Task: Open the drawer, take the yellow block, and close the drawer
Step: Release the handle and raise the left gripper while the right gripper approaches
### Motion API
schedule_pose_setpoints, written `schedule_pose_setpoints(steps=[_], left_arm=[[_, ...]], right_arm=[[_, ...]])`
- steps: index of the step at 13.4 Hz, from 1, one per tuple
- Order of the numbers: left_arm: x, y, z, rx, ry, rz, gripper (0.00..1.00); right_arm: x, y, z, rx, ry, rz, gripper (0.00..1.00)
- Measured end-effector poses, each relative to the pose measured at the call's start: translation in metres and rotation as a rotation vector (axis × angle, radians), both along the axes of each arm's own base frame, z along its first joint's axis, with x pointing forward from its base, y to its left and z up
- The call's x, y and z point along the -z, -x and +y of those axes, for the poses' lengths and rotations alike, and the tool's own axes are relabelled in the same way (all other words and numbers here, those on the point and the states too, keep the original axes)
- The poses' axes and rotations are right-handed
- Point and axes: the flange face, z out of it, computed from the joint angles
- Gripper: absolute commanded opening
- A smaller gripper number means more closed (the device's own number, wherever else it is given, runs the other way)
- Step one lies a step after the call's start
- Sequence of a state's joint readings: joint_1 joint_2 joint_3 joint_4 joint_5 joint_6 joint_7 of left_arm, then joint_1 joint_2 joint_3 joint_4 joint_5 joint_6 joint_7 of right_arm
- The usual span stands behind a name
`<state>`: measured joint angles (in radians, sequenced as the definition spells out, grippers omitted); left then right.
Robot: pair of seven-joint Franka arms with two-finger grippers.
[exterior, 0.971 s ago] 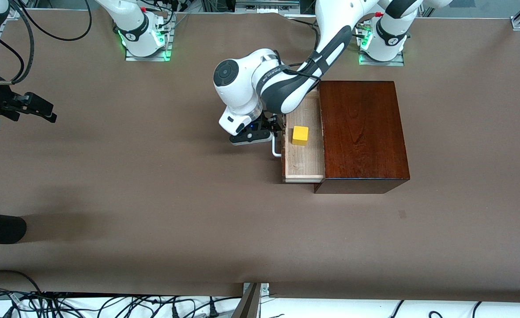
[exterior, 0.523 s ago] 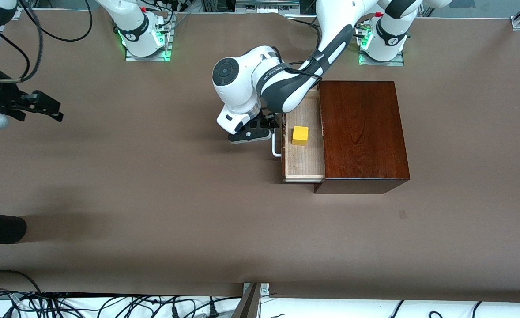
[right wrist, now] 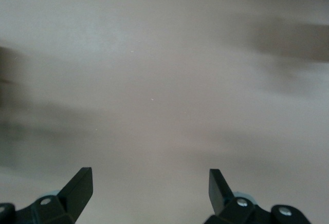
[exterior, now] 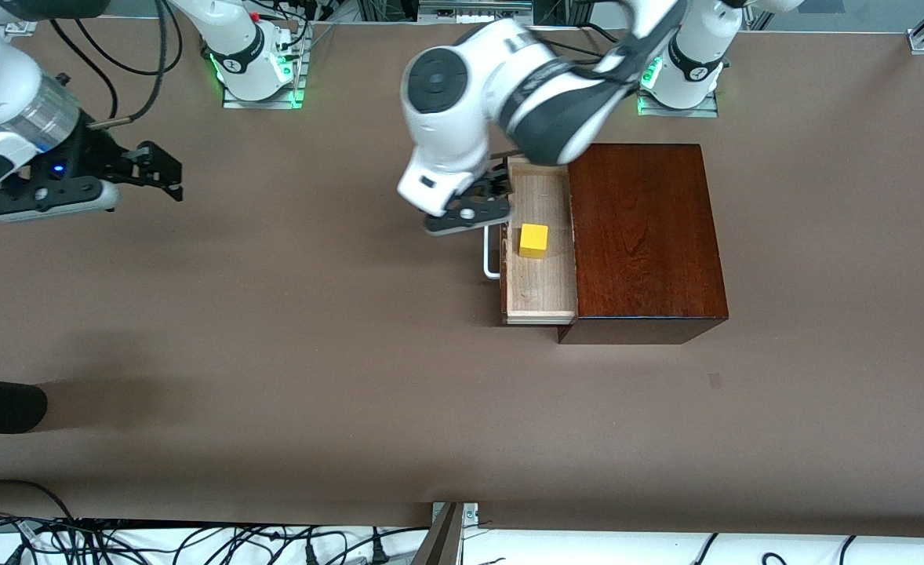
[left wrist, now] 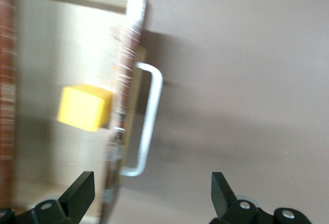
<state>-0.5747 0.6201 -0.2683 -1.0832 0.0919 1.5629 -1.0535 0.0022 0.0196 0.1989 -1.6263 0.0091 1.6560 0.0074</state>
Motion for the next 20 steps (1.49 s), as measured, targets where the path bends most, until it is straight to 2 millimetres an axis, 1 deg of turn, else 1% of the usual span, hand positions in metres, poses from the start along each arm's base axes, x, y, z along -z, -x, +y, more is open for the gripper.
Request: schedule_pose_setpoints(steps=[2,3,4,7,9,11,13,15,16,17,20], left_arm=[[-0.035,-0.033,0.066,-0.055,0.019,0.0,1.0],[-0.047,-0.044,0.1,-0.056,0.023,0.0,1.0],[-0.057,-0.05,0.132,-0.031,0.018,0.008,1.0],[-0.088,-0.051,0.215,0.067,-0.001,0.039,1.0],[-0.108,-0.053,0.275,0.136,0.001,0.039,1.0],[-0.118,-0.053,0.335,0.206,0.002,0.046,1.0],[-0.12,-0.047,0.383,0.228,0.005,0.056,1.0],[-0.121,-0.04,0.419,0.247,0.01,0.053,1.0],[-0.12,-0.035,0.43,0.253,0.011,0.048,1.0],[-0.118,-0.03,0.437,0.256,0.012,0.037,1.0],[-0.113,-0.011,0.437,0.262,0.009,0.011,1.0]], right_arm=[[0.0,0.004,0.02,-0.036,-0.001,0.001,1.0],[0.001,0.007,0.031,-0.057,-0.002,0.002,1.0],[0.001,0.011,0.046,-0.084,-0.004,0.004,1.0],[0.005,0.029,0.103,-0.189,-0.011,0.015,1.0],[0.011,0.047,0.15,-0.273,-0.029,0.028,1.0],[0.016,0.065,0.191,-0.342,-0.052,0.029,1.0],[0.023,0.078,0.226,-0.404,-0.067,0.021,1.0],[0.031,0.093,0.263,-0.47,-0.084,0.014,1.0],[0.033,0.1,0.282,-0.504,-0.095,0.011,1.0],[0.034,0.105,0.301,-0.536,-0.108,0.009,1.0],[0.042,0.11,0.344,-0.598,-0.143,0.013,1.0]])
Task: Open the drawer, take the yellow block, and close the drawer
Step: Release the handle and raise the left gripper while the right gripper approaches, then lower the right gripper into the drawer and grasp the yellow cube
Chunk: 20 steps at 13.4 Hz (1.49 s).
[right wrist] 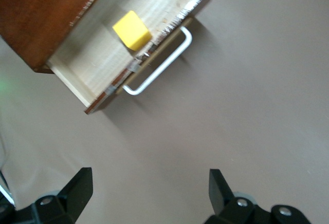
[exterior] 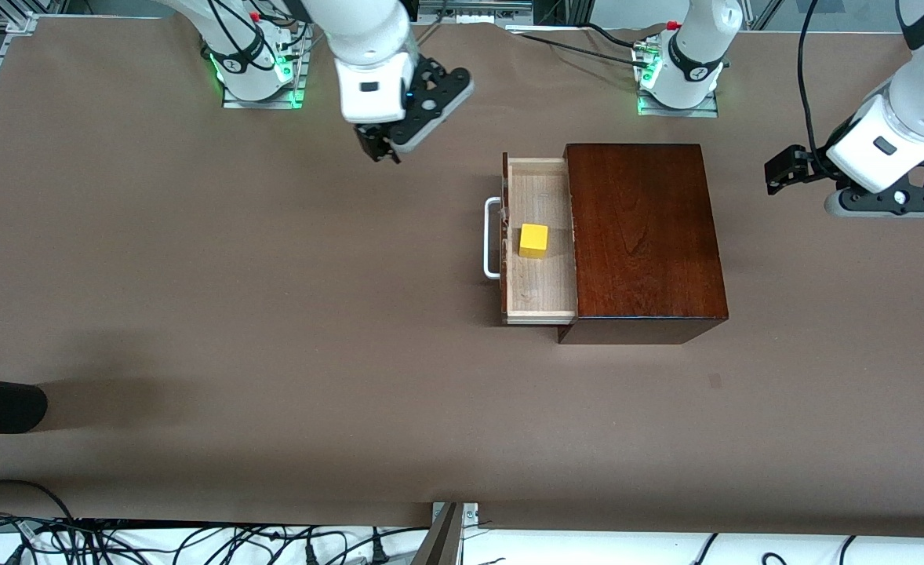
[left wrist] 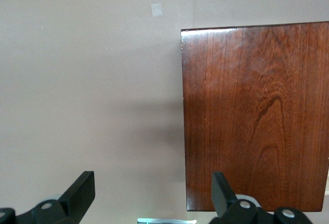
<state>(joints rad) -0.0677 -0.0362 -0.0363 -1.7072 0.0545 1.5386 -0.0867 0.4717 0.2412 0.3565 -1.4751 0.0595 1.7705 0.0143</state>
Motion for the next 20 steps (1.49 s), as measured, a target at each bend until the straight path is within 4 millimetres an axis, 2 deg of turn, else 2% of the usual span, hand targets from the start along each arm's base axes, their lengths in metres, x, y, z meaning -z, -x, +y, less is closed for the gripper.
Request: schedule_pose_setpoints(steps=[4,6,12,16,20], left_arm=[[-0.002,0.006,0.0,0.002,0.0,-0.004,1.0],[-0.004,0.006,-0.001,0.003,0.0,-0.011,1.0],[-0.019,0.003,0.004,-0.005,0.005,-0.058,1.0],[-0.029,-0.01,0.004,-0.007,0.009,-0.09,1.0],[-0.037,-0.019,0.021,-0.039,0.011,-0.111,1.0]], right_arm=[[0.034,0.004,0.054,-0.076,-0.077,-0.027,1.0],[0.05,0.007,0.072,-0.111,-0.1,-0.048,1.0],[0.075,0.002,0.095,-0.214,-0.102,-0.069,1.0],[0.093,0.001,0.118,-0.259,-0.092,-0.09,1.0],[0.117,-0.008,0.135,-0.287,-0.101,-0.142,1.0]])
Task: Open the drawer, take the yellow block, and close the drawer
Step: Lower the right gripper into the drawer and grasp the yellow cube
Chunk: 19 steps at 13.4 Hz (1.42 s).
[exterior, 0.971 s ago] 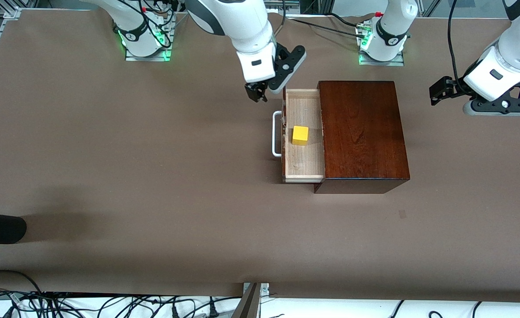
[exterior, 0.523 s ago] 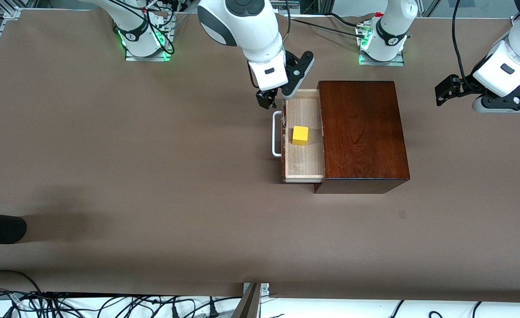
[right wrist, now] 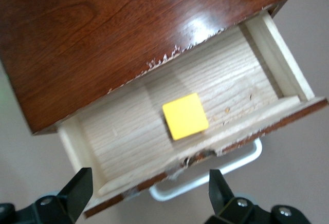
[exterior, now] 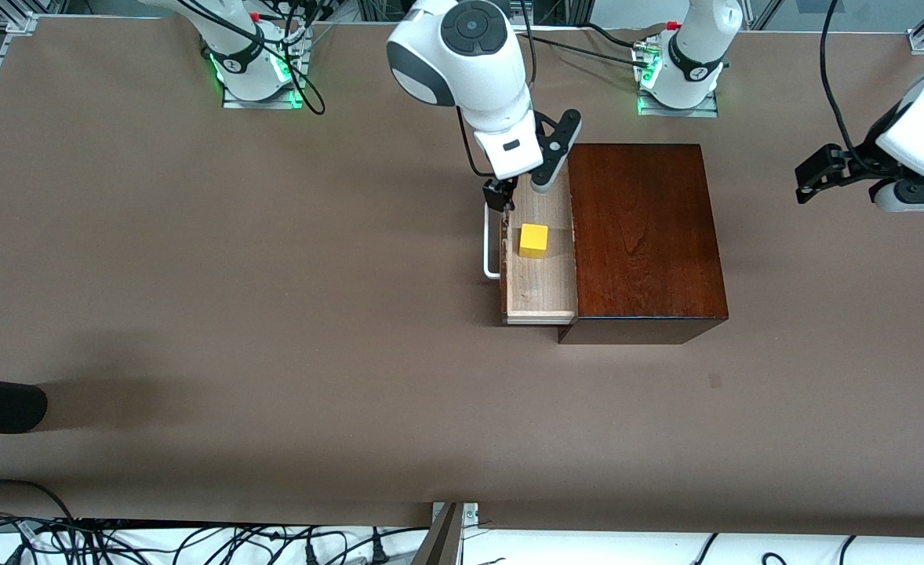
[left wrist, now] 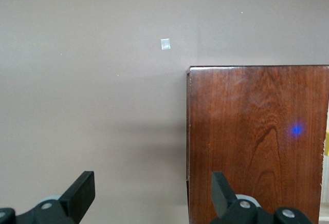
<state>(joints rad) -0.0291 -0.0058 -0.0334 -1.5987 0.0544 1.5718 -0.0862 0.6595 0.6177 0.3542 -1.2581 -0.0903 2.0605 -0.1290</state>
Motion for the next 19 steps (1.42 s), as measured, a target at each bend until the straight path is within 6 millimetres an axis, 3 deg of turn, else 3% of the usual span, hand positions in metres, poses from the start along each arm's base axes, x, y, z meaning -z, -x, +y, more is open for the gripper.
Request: schedule_pose_setpoints(steps=[9,19], left_arm=[[0.004,-0.01,-0.009,0.016,0.001,0.001,1.0],[0.005,-0.011,-0.008,0.014,0.001,0.003,1.0]], right_arm=[[0.066,-0.018,0.014,-0.062,-0.008,-0.078,1.0],[0.103,-0.019,0.022,-0.089,-0.003,-0.104,1.0]])
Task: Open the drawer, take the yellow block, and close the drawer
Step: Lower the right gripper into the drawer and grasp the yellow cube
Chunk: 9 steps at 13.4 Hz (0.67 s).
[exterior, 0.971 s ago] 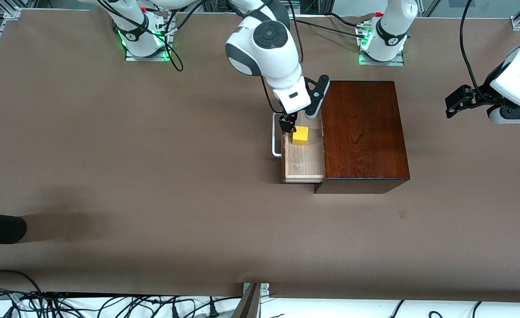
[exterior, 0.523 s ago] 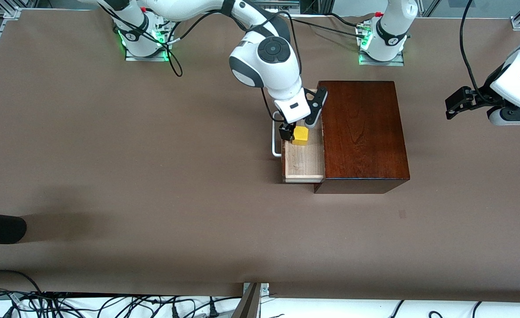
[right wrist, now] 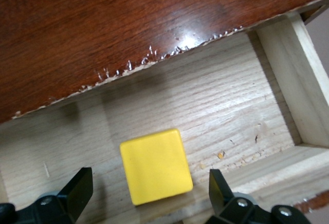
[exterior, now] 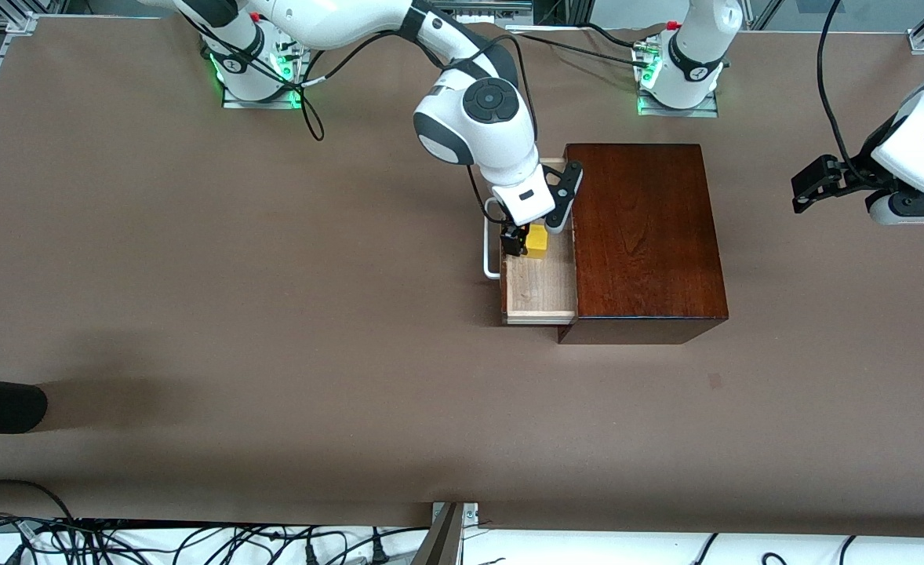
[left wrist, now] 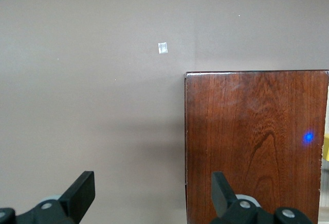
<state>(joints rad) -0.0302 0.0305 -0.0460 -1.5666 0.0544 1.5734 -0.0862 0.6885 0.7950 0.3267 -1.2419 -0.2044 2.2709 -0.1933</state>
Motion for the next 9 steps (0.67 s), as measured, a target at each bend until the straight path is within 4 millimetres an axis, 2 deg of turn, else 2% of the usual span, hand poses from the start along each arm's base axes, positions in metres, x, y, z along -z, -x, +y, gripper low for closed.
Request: schedule_pose_setpoints(steps=[6,7,9], left_arm=[[0.0,0.0,0.0,0.0,0.0,0.001,1.0],[0.001,0.0,0.0,0.0,0.0,0.001,1.0],[0.001,-0.001,0.0,0.0,0.0,0.001,1.0]], right_arm=[[0.024,0.001,0.006,-0.016,-0.003,-0.028,1.0],[0.026,0.001,0.006,-0.017,-0.002,-0.03,0.95],[0.027,-0.001,0.005,-0.016,-0.001,-0.038,0.7]])
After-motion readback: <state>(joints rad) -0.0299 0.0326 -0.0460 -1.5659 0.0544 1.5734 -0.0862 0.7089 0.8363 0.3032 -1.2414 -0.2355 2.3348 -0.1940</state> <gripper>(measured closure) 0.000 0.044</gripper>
